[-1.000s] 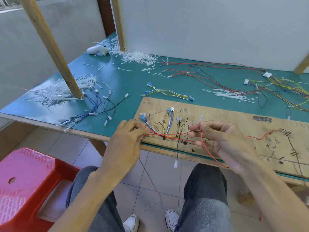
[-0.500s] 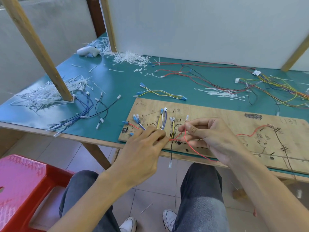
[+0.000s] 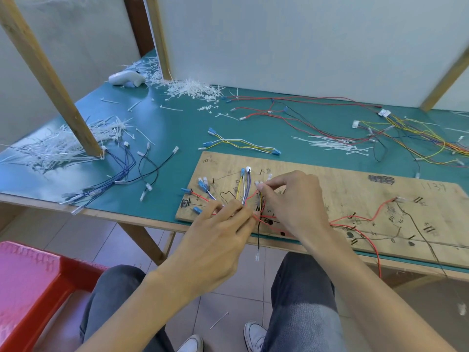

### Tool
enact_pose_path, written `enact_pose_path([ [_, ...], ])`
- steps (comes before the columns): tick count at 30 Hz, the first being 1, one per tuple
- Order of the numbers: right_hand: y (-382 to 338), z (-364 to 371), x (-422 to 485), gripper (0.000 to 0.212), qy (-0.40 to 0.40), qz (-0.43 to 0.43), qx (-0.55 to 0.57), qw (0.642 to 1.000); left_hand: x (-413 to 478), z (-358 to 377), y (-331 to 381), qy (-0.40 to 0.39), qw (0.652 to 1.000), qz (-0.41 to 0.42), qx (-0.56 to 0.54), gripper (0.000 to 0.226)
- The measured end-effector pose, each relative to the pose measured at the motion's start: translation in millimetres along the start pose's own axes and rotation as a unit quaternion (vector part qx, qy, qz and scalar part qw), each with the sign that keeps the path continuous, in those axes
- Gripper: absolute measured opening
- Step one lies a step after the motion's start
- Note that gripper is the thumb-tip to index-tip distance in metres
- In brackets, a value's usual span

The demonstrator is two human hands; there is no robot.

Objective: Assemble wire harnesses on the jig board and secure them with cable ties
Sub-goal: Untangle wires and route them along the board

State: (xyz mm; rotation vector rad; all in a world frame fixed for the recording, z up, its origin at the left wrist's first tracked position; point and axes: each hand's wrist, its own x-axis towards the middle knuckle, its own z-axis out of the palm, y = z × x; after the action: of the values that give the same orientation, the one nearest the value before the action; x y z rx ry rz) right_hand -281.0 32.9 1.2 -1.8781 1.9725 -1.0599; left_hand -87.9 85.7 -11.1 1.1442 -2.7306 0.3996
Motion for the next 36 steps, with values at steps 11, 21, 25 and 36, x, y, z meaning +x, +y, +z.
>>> enact_pose_path([
  [11, -3, 14, 6, 0.017, -0.010, -0.048, -0.129, 0.990, -6, 10, 0, -0.002, 0.994, -0.087, -0.066, 0.068],
  [21, 5, 11, 11, 0.023, 0.011, -0.100, -0.179, 0.979, -18, 8, -9, 0.009, 0.996, -0.011, -0.090, 0.054],
  [25, 11, 9, 12, 0.018, 0.003, -0.121, -0.143, 0.982, -22, 6, -12, 0.007, 0.993, 0.027, -0.118, 0.050],
  [36, 23, 0, 17, 0.036, -0.096, -0.114, -0.021, 0.989, -16, -13, -11, -0.001, 0.980, 0.055, -0.193, 0.049],
])
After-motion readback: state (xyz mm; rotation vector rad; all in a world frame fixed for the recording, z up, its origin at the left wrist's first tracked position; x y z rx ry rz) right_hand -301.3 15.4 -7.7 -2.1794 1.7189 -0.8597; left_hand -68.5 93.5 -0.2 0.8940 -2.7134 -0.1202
